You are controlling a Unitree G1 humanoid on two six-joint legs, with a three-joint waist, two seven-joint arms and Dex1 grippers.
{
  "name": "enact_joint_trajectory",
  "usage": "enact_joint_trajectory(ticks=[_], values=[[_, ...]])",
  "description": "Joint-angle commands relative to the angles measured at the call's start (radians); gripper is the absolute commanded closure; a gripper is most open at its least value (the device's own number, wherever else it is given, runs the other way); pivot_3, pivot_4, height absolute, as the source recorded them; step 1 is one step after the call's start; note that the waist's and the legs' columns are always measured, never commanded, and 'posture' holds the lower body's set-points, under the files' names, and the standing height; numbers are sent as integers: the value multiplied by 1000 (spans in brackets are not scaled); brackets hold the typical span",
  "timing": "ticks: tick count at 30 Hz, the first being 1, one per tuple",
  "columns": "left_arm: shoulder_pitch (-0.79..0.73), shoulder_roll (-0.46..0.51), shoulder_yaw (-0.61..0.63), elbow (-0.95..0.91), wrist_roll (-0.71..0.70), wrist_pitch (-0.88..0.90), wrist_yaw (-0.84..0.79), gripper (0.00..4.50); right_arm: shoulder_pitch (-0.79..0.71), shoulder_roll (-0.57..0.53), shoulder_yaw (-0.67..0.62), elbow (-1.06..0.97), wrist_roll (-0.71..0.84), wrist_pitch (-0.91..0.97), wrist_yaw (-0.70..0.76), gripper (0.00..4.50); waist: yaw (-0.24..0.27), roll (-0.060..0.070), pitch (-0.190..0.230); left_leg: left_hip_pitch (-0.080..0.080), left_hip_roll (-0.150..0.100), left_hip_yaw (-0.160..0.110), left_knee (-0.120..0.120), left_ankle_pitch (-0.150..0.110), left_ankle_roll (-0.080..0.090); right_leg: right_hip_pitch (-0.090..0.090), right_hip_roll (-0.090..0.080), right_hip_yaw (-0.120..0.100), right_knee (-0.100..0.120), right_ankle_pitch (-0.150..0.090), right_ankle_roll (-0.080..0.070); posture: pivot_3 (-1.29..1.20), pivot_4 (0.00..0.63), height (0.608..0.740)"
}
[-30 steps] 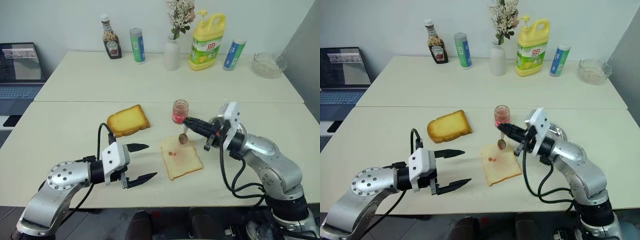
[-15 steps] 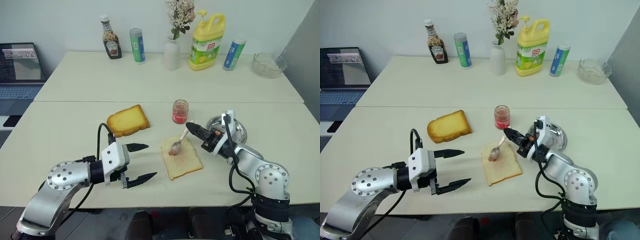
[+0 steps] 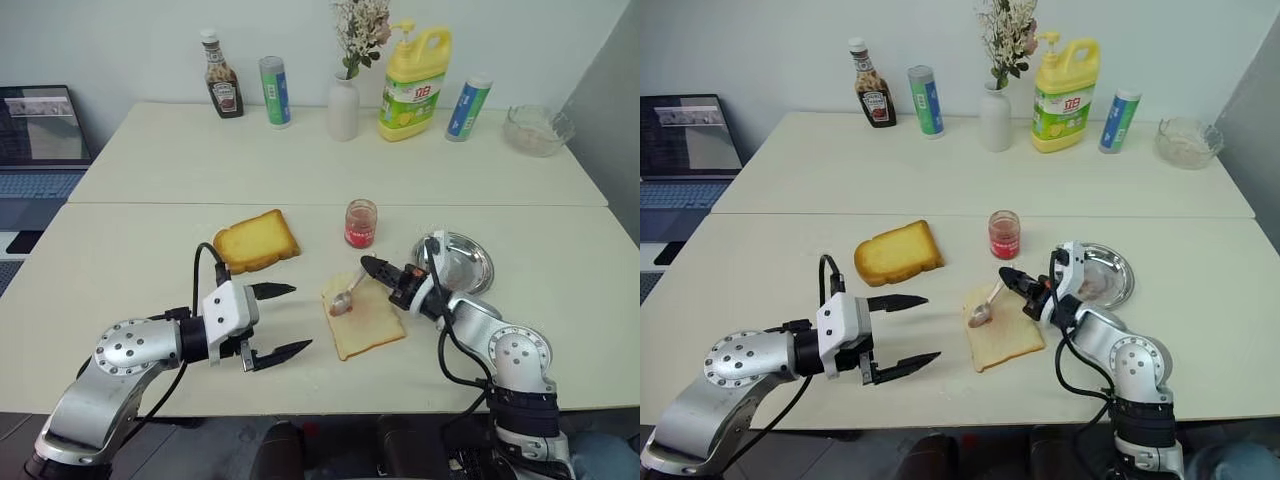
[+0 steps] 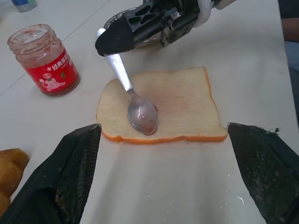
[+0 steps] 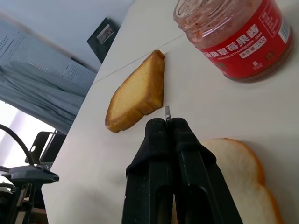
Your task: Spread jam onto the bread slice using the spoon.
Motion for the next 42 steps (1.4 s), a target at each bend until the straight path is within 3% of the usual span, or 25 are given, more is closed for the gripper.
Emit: enact_joint_trajectory(ticks=[1, 6, 16, 24, 29, 33, 42], values=[[0, 8, 3, -27, 0, -11, -7, 0, 31, -62, -57, -42, 85, 62, 18, 4462, 0, 0, 0, 0, 0, 0, 0, 0, 0, 0, 0, 0, 0, 0, 0, 0, 150, 740], [-1, 7, 0, -28, -1, -7, -8, 0, 33, -70, -91, -9, 86, 33, -29, 4462, 0, 0, 0, 0, 0, 0, 0, 0, 0, 0, 0, 0, 0, 0, 0, 0, 150, 740], [-12, 10, -1, -27, -5, -1, -23, 0, -87, 66, -164, 139, 88, -87, -184, 4462, -1, 0, 0, 0, 0, 0, 0, 0, 0, 0, 1, 1, 0, 0, 0, 0, 150, 740], [-20, 11, -3, -25, -10, 1, -33, 0, 3, 8, -153, 47, 270, 68, -166, 4462, -1, 0, 0, 0, 0, 0, 0, 0, 0, 0, 0, 0, 0, 0, 0, 0, 150, 740], [-24, 13, -8, -29, -13, 3, -46, 0, 73, -105, -136, 1, 318, 131, -111, 4462, -2, 0, 0, 0, 0, 0, 0, 0, 0, 0, 0, 1, 0, 0, 0, 0, 150, 740], [-21, 15, -11, -21, -6, -6, -59, 0, 57, -123, -123, 1, 296, 95, -107, 4462, -3, 0, 0, 0, 0, 0, 0, 0, 0, 0, 1, 1, 0, 0, 0, 0, 150, 740], [16, 28, -3, -2, 17, -59, -100, 0, -78, -20, -134, 136, 193, -59, -179, 4462, -15, 0, 0, 0, 1, 0, 0, 0, 0, 0, 2, 1, 0, 0, 0, 0, 150, 740]])
